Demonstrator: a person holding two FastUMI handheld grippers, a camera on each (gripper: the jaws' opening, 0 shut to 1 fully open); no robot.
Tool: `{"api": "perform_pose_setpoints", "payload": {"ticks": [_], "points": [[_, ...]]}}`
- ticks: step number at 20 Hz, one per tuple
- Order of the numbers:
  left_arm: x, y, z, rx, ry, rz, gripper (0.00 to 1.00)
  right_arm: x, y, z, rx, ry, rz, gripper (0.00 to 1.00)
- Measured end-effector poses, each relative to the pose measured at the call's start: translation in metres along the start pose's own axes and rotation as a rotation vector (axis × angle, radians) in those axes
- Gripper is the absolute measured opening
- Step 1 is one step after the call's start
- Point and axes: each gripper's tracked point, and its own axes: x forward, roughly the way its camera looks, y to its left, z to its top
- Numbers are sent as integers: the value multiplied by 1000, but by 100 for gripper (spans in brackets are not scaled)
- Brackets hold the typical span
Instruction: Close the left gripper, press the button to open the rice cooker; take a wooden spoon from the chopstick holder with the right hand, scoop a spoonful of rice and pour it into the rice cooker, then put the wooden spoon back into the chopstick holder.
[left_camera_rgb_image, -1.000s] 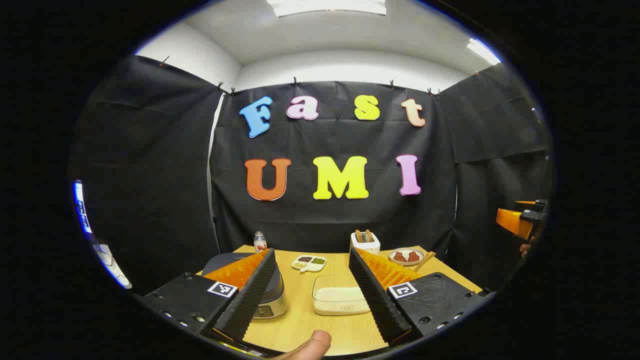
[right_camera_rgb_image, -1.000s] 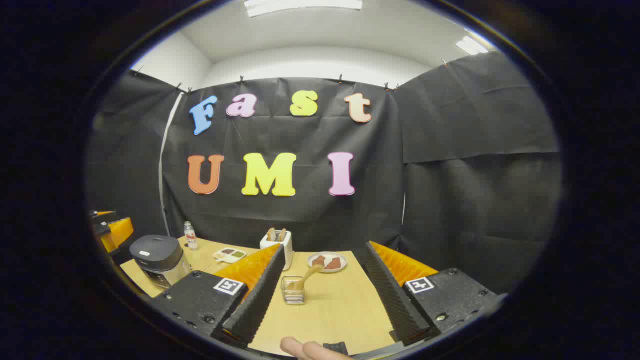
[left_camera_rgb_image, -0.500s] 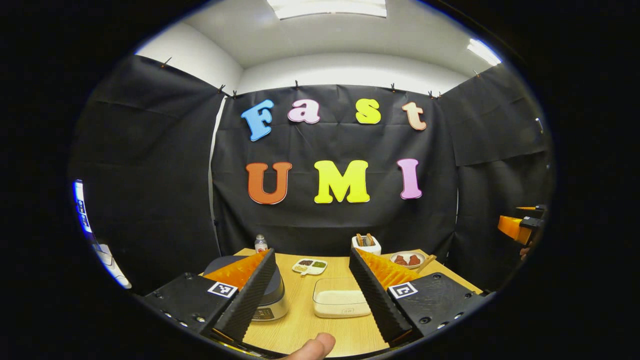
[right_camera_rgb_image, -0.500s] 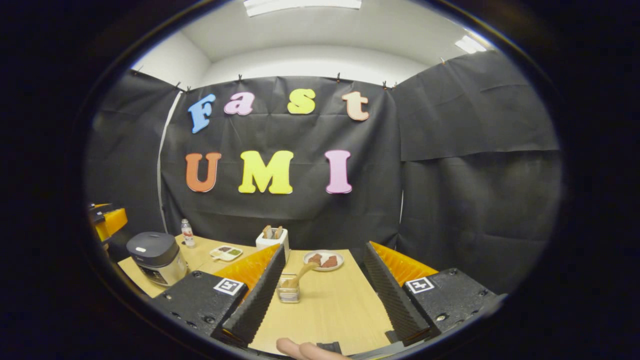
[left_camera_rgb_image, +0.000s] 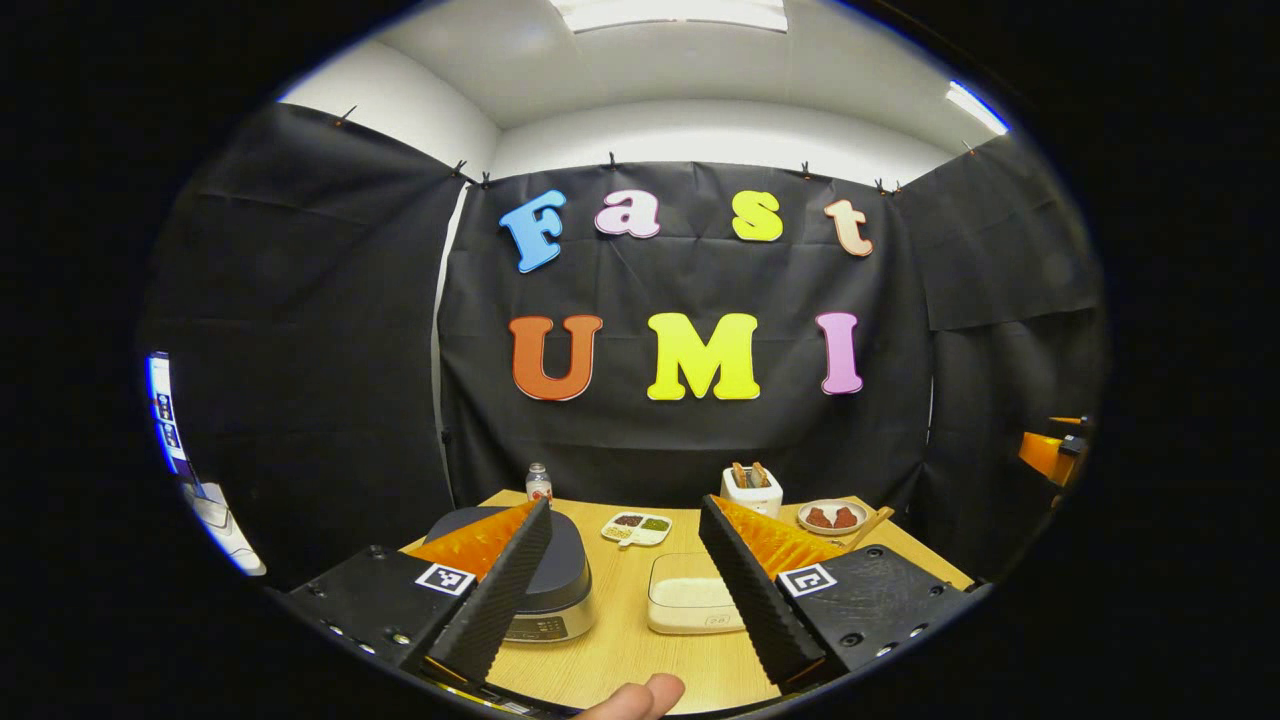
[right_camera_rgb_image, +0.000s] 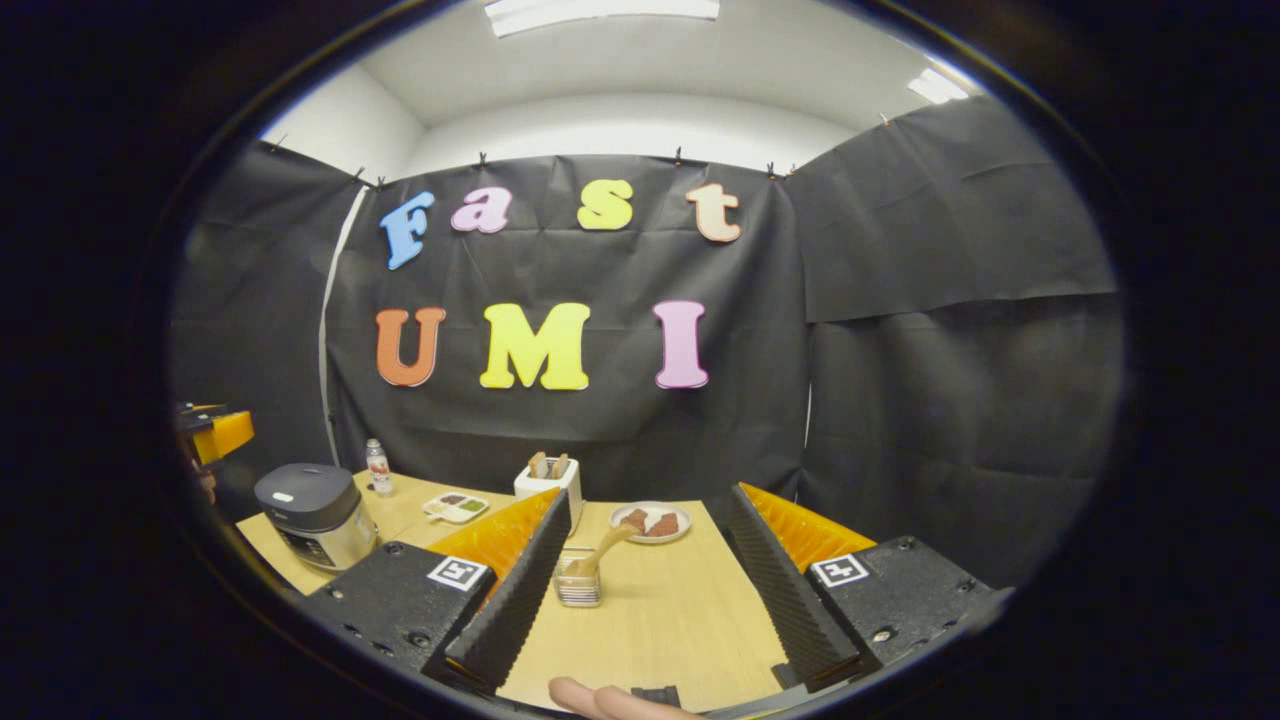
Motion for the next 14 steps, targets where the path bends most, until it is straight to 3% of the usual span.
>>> {"api": "perform_pose_setpoints", "payload": {"ticks": [2,3,4,5,6,8,9,10,11,14], "points": [[5,7,-4,5,12,13,90,0,-1,-2,19,-7,1,96],[8,10,-8,4,25,13,87,1,-2,-1,37,-15,-1,100],[10,11,-12,1,36,12,79,1,-3,-3,48,-15,0,96],[13,14,-13,1,44,11,65,1,-3,-7,58,-17,3,100],[17,16,-17,9,61,7,69,1,-3,-8,61,-16,9,96],[25,29,-27,28,94,29,36,2,-6,-10,72,-22,13,100],[29,39,-29,45,101,58,29,1,-7,-11,75,-26,17,100],[36,53,-35,43,115,102,8,1,-7,-13,72,-29,22,100],[39,56,-44,31,139,110,0,1,-7,-13,67,-34,26,100],[53,68,-67,-6,210,128,0,1,-7,-12,51,-54,37,100]]}}
